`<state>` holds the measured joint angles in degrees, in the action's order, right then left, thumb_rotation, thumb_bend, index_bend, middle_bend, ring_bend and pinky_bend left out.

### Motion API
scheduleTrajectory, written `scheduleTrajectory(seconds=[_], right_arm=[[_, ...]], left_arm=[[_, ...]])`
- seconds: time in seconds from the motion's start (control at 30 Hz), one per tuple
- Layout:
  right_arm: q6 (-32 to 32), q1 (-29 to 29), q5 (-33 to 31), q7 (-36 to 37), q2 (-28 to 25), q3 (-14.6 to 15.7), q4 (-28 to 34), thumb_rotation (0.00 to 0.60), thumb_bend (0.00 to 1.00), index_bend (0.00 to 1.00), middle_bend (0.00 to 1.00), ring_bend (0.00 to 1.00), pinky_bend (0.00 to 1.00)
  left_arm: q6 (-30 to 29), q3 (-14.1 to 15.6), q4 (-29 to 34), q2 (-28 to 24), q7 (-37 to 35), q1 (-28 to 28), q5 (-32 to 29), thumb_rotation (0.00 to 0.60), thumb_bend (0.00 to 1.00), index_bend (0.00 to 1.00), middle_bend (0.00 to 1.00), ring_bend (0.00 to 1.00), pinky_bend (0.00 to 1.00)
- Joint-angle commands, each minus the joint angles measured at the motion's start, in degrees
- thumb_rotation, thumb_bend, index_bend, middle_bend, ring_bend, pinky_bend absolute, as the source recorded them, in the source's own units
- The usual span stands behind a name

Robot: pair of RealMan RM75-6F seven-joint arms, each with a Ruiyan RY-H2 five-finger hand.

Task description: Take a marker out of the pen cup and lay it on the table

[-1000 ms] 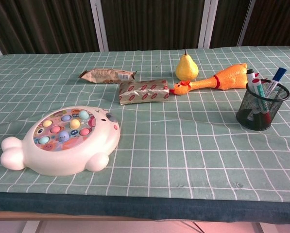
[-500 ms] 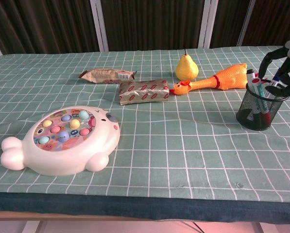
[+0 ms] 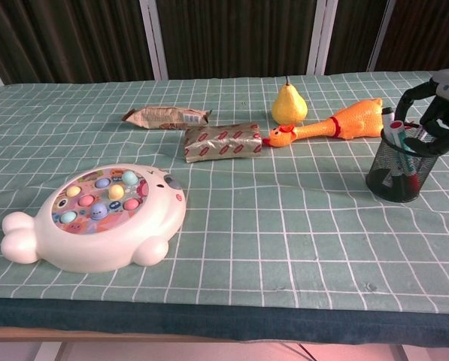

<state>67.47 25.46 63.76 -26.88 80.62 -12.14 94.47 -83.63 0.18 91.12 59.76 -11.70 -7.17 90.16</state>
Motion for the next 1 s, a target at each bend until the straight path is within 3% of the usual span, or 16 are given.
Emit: scheduleTrajectory(seconds=[0.03, 0.7, 1.0], right_arm=[[0.1, 0.1, 0.0, 0.4, 0.1, 0.2, -0.3, 0.600, 0.55, 0.58, 0.98, 1.00, 1.00], [0.4, 1.0, 0.6, 2.6, 1.1, 1.1, -2.6, 0.600, 0.56, 0.60, 0.99, 1.00, 1.00], [0.7, 1.0, 0.9, 3.5, 1.2, 1.4, -3.2, 0.600, 0.70, 0.64, 0.99, 1.00, 1.00]], left_arm=[[0.0, 0.0, 0.0, 0.0, 0.1, 0.0, 0.0, 0.600, 0.46, 0.28, 0.17, 0.11, 0.27], [0.1, 0.1, 0.1, -0.1, 0.0, 0.0, 0.0, 0.600, 0.46, 0.28, 0.17, 0.12, 0.27], [0.2, 0.1, 0.2, -0.1, 0.0, 0.0, 0.1, 0.600, 0.46, 0.28, 0.17, 0.12, 0.27]])
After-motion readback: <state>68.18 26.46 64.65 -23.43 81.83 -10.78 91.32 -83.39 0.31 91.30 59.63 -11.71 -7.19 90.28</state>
